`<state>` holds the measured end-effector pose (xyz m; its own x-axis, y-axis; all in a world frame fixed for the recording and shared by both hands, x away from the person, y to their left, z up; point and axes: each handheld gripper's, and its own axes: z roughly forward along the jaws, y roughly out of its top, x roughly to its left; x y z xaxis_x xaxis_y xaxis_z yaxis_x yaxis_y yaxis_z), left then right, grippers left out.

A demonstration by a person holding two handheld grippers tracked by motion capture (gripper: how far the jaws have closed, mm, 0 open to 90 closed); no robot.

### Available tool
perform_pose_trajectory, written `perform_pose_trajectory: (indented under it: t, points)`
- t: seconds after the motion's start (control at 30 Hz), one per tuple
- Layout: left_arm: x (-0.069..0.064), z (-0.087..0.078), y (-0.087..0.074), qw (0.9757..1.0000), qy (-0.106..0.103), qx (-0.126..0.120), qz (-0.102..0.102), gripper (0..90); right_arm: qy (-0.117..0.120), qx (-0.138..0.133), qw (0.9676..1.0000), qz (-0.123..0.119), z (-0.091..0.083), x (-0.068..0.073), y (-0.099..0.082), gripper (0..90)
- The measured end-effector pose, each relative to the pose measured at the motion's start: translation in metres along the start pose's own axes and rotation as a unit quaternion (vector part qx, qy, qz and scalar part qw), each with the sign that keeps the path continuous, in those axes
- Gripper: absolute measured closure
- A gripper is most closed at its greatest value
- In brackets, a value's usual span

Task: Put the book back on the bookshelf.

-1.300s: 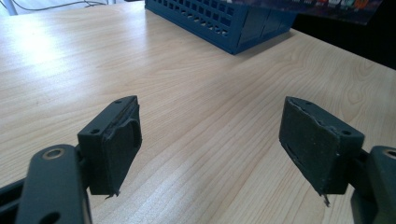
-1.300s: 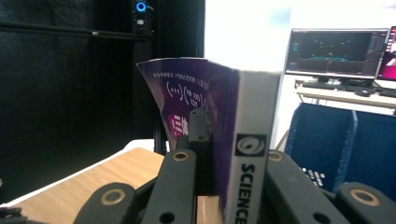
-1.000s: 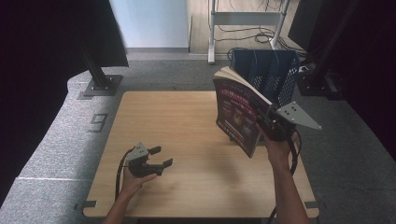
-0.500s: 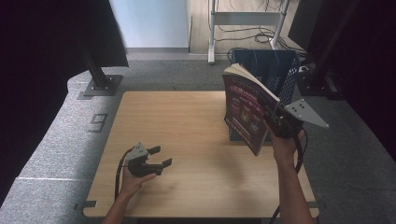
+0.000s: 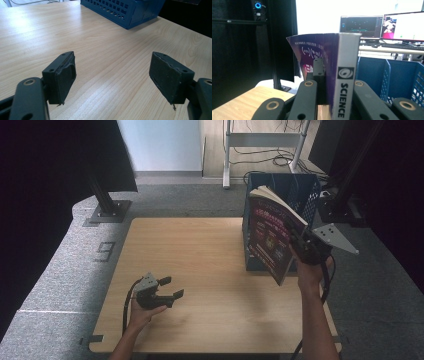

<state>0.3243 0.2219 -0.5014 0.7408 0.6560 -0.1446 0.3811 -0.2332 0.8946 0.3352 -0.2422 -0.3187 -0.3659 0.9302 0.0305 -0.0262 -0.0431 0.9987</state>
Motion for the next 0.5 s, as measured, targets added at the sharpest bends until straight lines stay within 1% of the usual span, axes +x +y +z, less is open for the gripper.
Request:
perform_pose_trajectory:
  t: [0.27, 0.5]
  points:
    - [0.0, 0.002, 0.0, 1.0, -0.001, 0.003, -0.001, 21.6, -0.02, 0.009, 0.9998, 0.003, 0.006, -0.01, -0.004, 81.9]
    - [0.0, 0.002, 0.0, 1.0, -0.001, 0.003, -0.001, 21.6, -0.03, 0.01, 0.9994, 0.009, 0.012, -0.015, -0.006, 81.9]
